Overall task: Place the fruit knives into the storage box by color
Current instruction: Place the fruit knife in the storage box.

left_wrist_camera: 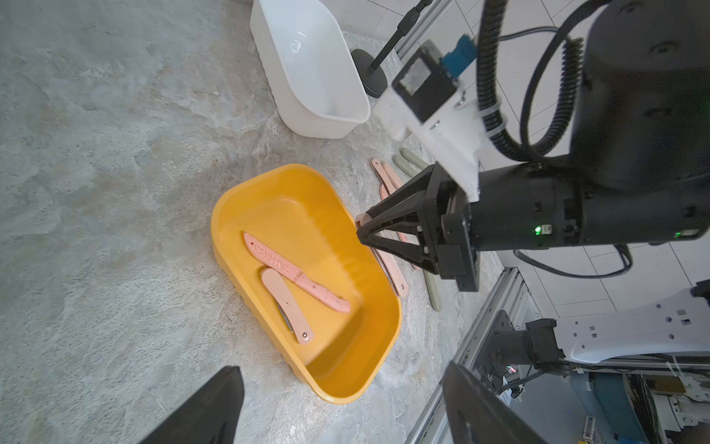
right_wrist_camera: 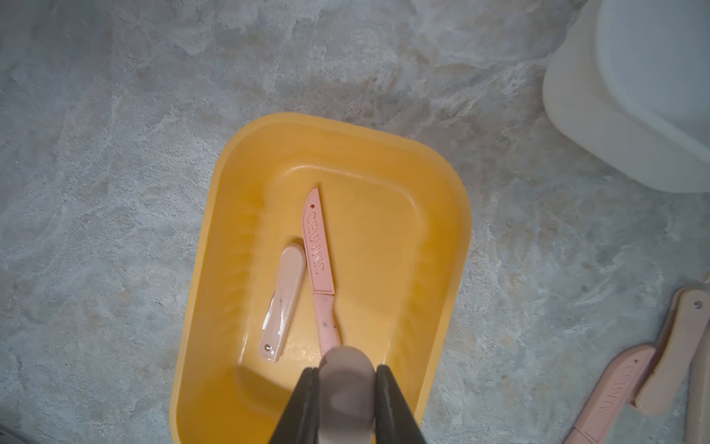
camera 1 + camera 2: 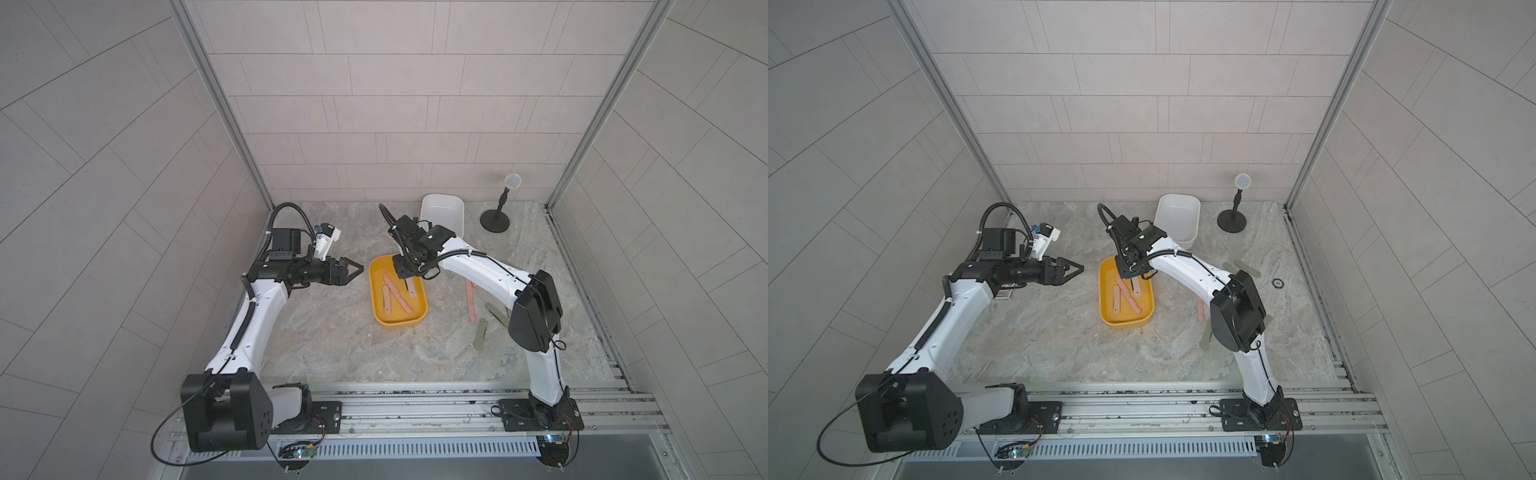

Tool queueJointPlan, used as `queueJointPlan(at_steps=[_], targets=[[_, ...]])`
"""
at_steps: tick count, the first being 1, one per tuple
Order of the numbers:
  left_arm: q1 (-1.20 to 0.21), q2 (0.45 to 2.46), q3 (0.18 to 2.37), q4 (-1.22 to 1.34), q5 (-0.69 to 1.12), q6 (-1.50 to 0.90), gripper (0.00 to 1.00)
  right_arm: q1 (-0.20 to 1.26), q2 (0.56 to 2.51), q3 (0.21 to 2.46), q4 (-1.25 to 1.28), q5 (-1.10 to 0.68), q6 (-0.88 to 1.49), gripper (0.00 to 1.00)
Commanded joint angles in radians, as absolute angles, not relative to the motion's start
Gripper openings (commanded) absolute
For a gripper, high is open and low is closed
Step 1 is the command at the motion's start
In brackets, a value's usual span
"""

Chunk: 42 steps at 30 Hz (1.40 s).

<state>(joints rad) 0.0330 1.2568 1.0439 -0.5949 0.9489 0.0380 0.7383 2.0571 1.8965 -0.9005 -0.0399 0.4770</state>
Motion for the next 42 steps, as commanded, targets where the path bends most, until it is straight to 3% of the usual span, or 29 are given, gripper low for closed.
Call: queueJointPlan(at_steps=[1,27,29,35,42], targets=[[0.041,1.274,1.031,-0.613,0.971,0.063,0.88,0.745,2.094,1.909,-0.905,-0.048,0.496,0.22],[0.03,1.384,1.043,-0.646,0.941,0.074,0.88,0.712,2.28,1.967,-0.845,-0.092,0.496,0.24],[0.029,1.384,1.043,-0.646,0.938,0.074,0.88,0.713,2.273,1.967,-0.845,-0.095,0.495,0.27],[0.025,1.381,1.042,-0.644,0.935,0.078,0.88,0.712,2.214,1.952,-0.838,-0.088,0.491,0.52],[0.024,1.361,1.039,-0.638,0.941,0.078,0.87,0.712,2.091,1.879,-0.796,-0.072,0.493,0.61]])
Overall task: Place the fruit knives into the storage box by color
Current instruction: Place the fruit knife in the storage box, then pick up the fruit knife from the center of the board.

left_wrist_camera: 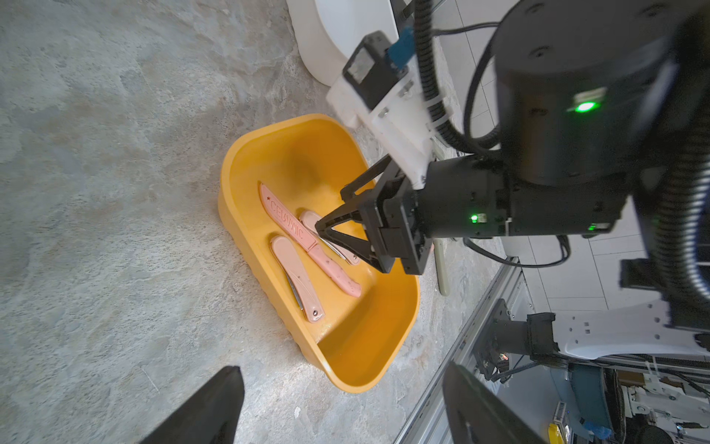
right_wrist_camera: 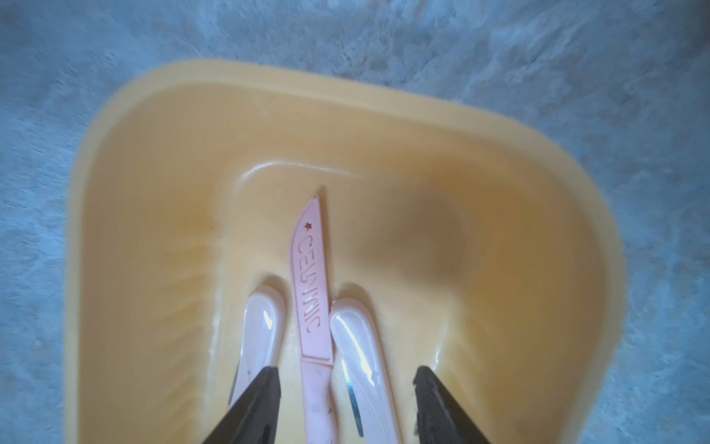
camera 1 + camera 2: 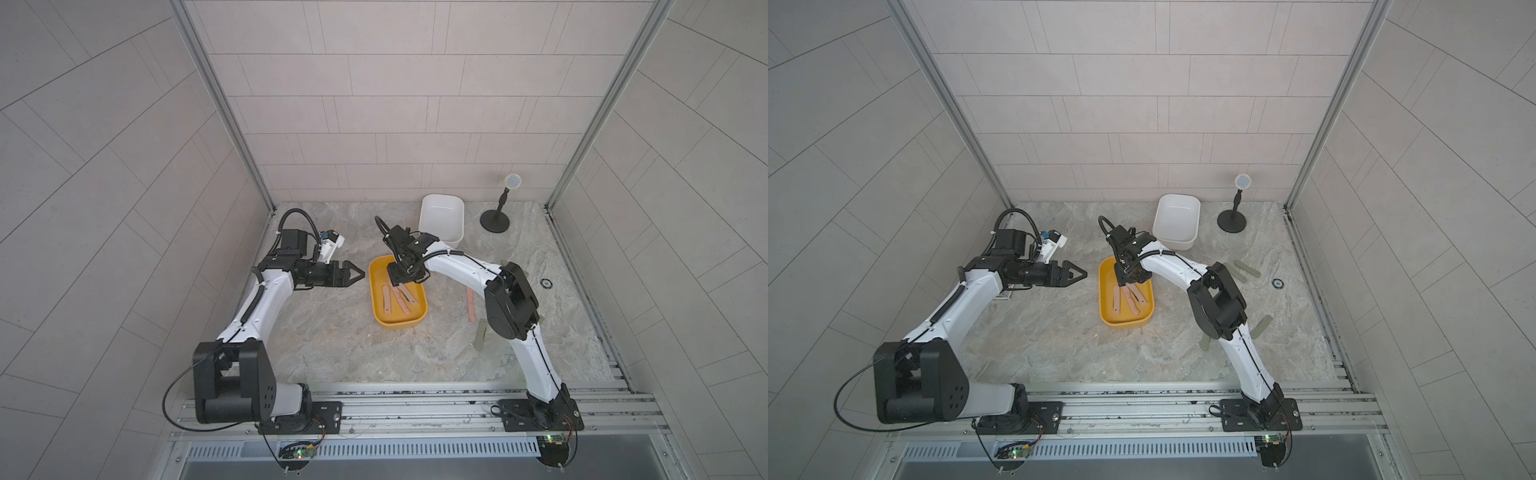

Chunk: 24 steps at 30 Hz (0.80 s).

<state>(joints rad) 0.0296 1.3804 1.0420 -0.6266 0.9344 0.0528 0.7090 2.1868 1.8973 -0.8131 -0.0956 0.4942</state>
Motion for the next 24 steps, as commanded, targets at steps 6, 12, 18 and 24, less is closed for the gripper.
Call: queueJointPlan(at_steps=[6,12,18,24], targets=[[0.021,1.336,1.04,-0.631,0.945,0.07,0.87,0.712,1.973,1.78,-0.763,-0.049,0.492,0.65],[0.018,1.31,1.074,-0.643,0.952,0.067,0.87,0.709,1.869,1.658,-0.72,-0.005,0.496,0.65],[-0.022,1.292,1.154,-0.662,0.945,0.058,0.87,0.668,1.768,1.553,-0.713,0.034,0.501,0.65],[-0.077,1.316,1.197,-0.645,0.944,0.008,0.87,0.607,1.679,1.435,-0.714,0.051,0.506,0.65]])
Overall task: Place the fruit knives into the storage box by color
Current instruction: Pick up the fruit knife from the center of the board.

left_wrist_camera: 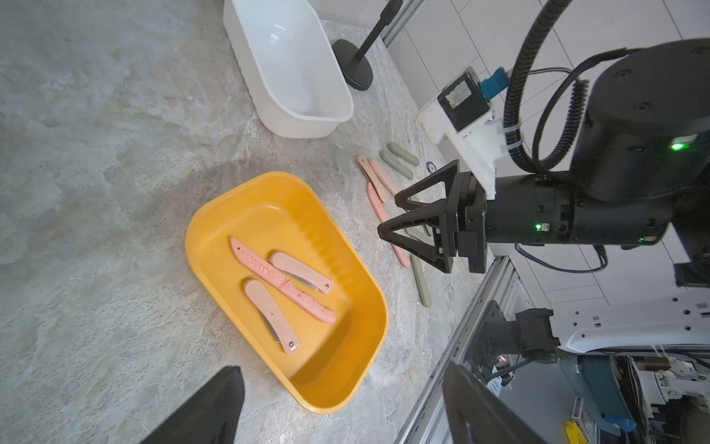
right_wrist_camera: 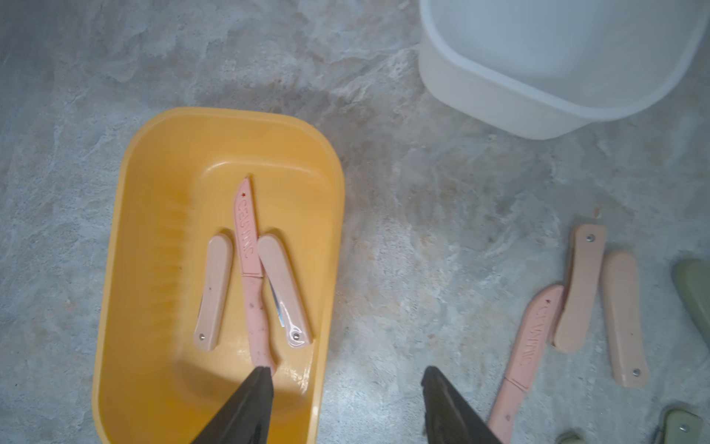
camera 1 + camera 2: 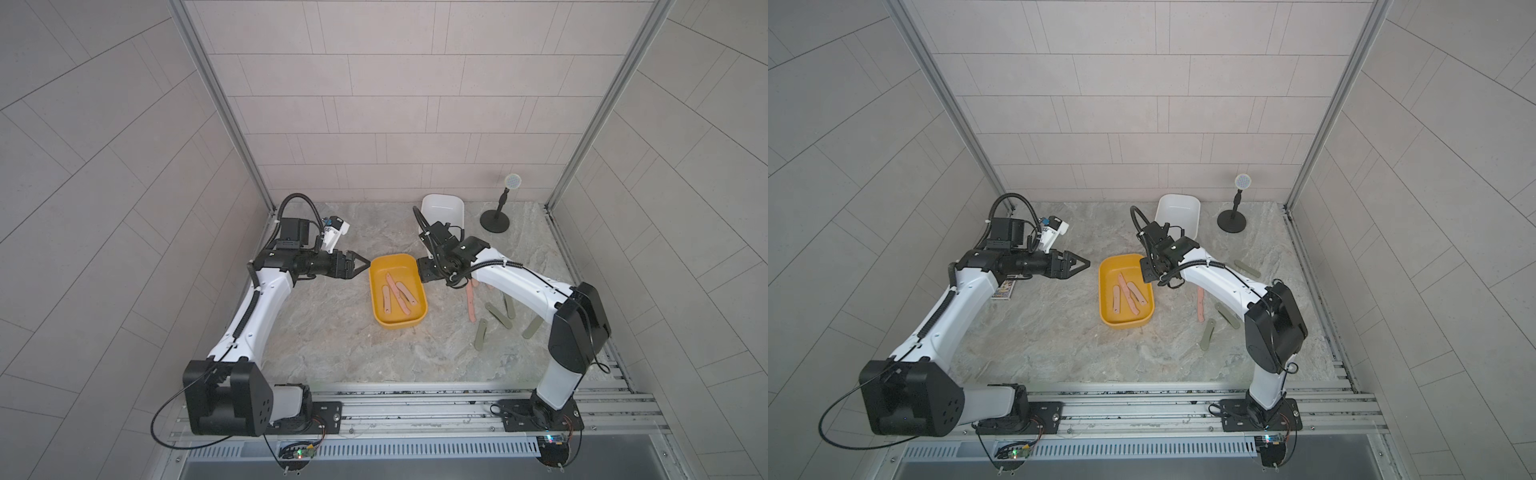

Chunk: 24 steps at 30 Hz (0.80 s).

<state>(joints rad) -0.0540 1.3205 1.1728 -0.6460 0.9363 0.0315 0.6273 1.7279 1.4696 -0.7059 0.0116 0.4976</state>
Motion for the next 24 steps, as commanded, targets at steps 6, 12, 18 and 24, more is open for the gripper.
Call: queueJointPlan(at_steps=[6,12,18,24], targets=[[-0.137,1.304,1.166,-0.581,0.937,-0.032,0.87,0.54,1.609,1.335,-0.73,0.071,0.506,0.64],[-0.166,1.304,1.111,-0.518,0.959,-0.076,0.87,0.483,1.558,1.251,-0.757,0.1,0.51,0.64],[-0.167,1.287,1.06,-0.475,0.962,-0.094,0.87,0.443,1.548,1.184,-0.765,0.111,0.515,0.63],[-0.167,1.285,1.043,-0.453,0.957,-0.101,0.88,0.42,1.578,1.131,-0.751,0.118,0.517,0.62]])
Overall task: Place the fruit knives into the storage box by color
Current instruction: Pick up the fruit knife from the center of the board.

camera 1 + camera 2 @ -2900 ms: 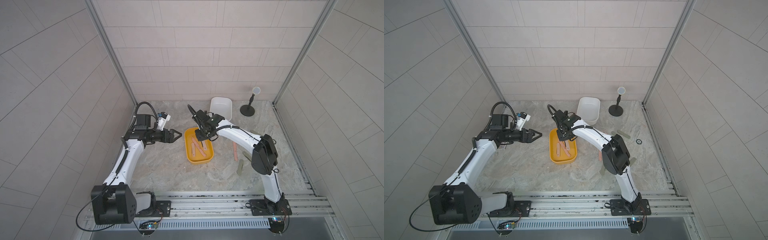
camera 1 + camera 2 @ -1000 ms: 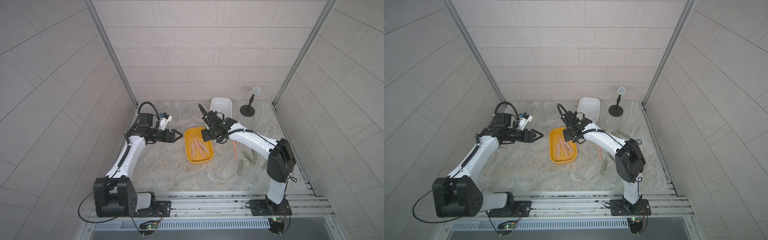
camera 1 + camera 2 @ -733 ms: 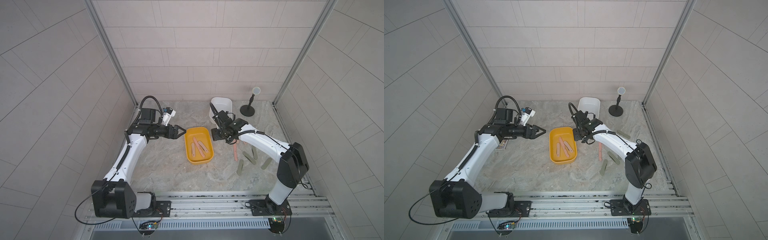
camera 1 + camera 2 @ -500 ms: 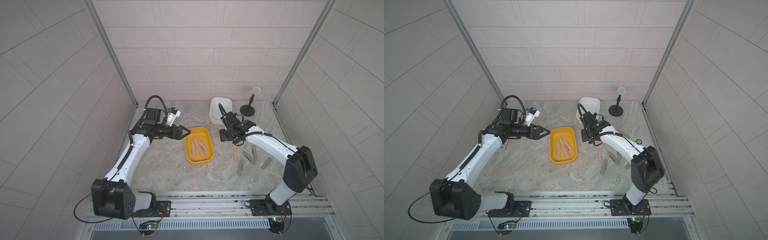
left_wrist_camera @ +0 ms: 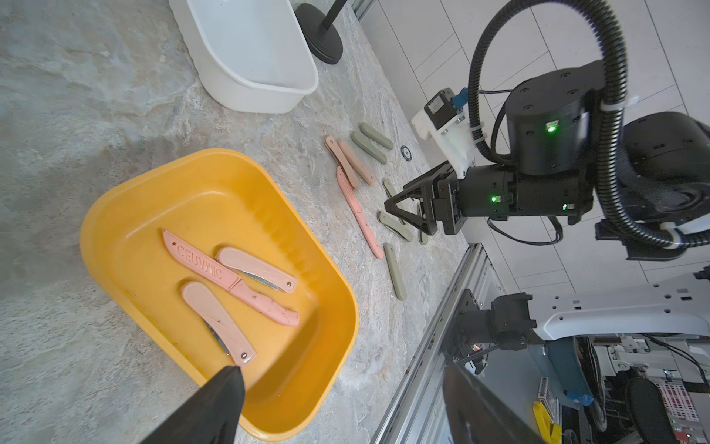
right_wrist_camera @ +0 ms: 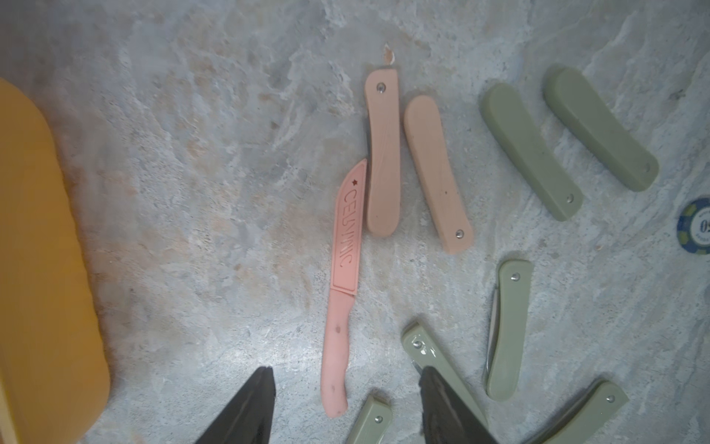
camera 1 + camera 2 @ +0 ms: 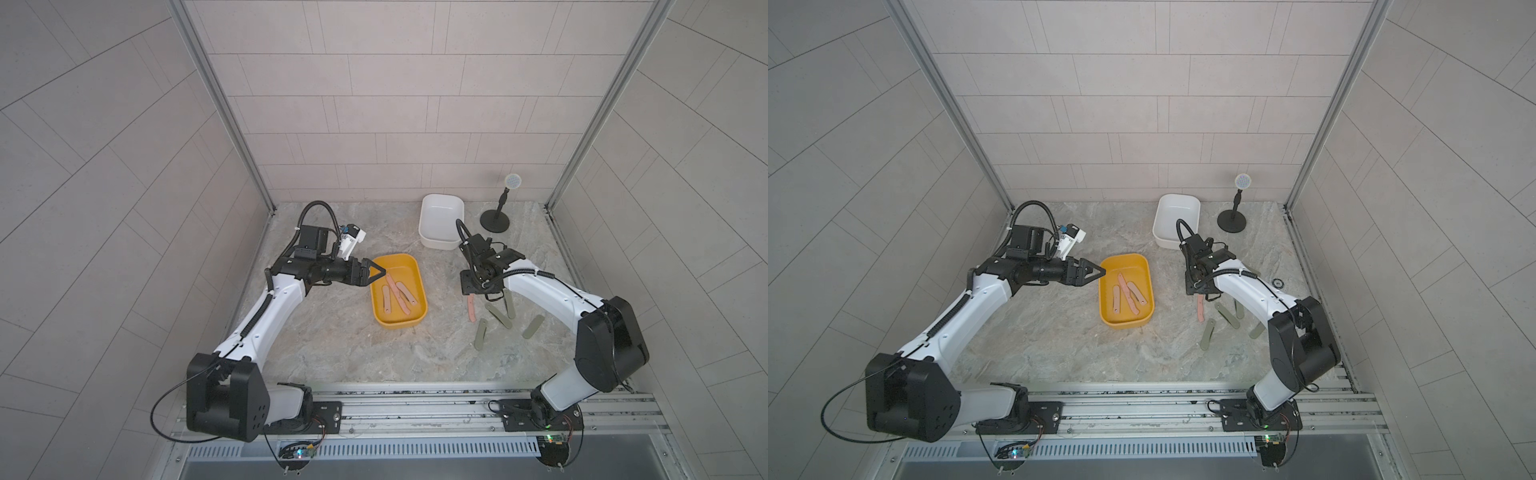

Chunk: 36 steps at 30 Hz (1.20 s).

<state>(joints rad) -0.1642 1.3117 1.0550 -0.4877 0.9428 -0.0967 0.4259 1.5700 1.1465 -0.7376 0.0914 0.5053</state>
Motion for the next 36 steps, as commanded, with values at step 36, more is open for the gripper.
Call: queueJointPlan(at_steps=[36], targets=[[-0.167,1.295,1.042,-0.472,0.923,-0.067,0.88,0.419,1.792,1.068,-0.64,-0.006,0.516,0.31]])
